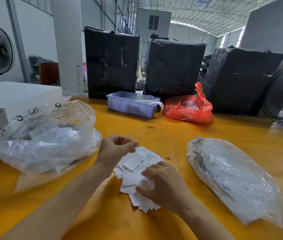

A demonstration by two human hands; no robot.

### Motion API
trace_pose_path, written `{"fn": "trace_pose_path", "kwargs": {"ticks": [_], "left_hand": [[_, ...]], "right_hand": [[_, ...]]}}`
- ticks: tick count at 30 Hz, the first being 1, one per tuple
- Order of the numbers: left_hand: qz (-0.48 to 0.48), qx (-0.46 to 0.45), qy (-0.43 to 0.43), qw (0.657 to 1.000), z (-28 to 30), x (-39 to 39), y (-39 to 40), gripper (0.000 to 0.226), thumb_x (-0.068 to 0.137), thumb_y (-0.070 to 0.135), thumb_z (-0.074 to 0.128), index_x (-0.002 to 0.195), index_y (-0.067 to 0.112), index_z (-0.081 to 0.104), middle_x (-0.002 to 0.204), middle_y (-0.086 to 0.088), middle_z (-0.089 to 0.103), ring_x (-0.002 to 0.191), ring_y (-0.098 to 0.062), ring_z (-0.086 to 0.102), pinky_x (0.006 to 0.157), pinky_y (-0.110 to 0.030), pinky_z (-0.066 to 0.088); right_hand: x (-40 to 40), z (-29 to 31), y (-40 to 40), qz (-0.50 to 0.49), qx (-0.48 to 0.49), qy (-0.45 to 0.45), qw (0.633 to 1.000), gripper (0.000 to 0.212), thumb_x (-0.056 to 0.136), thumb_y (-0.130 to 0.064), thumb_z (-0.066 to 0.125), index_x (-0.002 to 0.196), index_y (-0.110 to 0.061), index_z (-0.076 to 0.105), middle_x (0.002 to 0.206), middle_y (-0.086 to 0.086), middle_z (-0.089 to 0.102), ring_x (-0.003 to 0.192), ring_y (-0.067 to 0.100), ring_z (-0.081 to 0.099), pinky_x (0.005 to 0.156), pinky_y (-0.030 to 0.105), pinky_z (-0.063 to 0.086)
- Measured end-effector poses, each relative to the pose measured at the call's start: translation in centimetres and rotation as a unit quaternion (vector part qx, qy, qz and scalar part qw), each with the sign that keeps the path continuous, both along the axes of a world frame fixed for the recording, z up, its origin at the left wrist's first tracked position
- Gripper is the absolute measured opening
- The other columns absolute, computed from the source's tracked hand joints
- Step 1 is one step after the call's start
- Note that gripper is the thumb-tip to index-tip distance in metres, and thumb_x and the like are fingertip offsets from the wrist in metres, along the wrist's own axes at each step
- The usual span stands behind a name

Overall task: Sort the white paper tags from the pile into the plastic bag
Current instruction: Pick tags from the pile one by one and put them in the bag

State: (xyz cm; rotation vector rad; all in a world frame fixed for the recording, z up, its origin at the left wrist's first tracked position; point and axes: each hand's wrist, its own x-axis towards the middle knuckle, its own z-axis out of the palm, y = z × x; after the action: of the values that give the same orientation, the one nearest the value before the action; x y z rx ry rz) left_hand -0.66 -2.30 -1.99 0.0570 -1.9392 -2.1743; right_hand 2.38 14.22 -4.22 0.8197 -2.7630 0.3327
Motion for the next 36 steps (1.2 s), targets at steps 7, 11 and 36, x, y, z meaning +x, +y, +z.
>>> {"fn": "trace_pose_path", "kwargs": {"ticks": [7, 11, 36], "left_hand": [[-0.025, 0.013, -0.008, 1.000, 0.0, 0.2, 0.4, 0.023, 0.075, 0.000, 0.072, 0.092, 0.011, 0.061, 0.072, -0.002, 0.074, 0.059, -0.010, 0.068, 0.072, -0.029, 0.049], [-0.037, 0.037, -0.013, 0.999, 0.0, 0.2, 0.5, 0.026, 0.073, -0.001, 0.073, 0.094, 0.009, 0.062, 0.073, -0.003, 0.074, 0.060, -0.012, 0.069, 0.072, -0.029, 0.050], [-0.079, 0.053, -0.053, 0.994, -0.4, 1.2, 3.1, 0.020, 0.072, -0.008, 0.072, 0.086, 0.004, 0.064, 0.069, -0.003, 0.069, 0.067, -0.013, 0.065, 0.062, -0.020, 0.056]], "right_hand": [[-0.4, 0.7, 1.6, -0.045, -0.130, 0.040, 0.990, 0.030, 0.097, -0.023, 0.047, 0.079, -0.009, 0.067, 0.074, 0.001, 0.068, 0.065, 0.016, 0.060, 0.060, 0.027, 0.044], [-1.3, 1.8, 3.4, -0.126, -0.498, -0.106, 0.851, 0.027, 0.092, -0.013, 0.058, 0.067, -0.009, 0.067, 0.064, 0.004, 0.065, 0.060, 0.015, 0.059, 0.052, 0.025, 0.048], [-0.4, 2.9, 3.3, 0.001, -0.421, -0.258, 0.870, 0.022, 0.085, 0.000, 0.064, 0.084, -0.020, 0.071, 0.081, 0.015, 0.067, 0.076, 0.024, 0.065, 0.070, 0.030, 0.057]]}}
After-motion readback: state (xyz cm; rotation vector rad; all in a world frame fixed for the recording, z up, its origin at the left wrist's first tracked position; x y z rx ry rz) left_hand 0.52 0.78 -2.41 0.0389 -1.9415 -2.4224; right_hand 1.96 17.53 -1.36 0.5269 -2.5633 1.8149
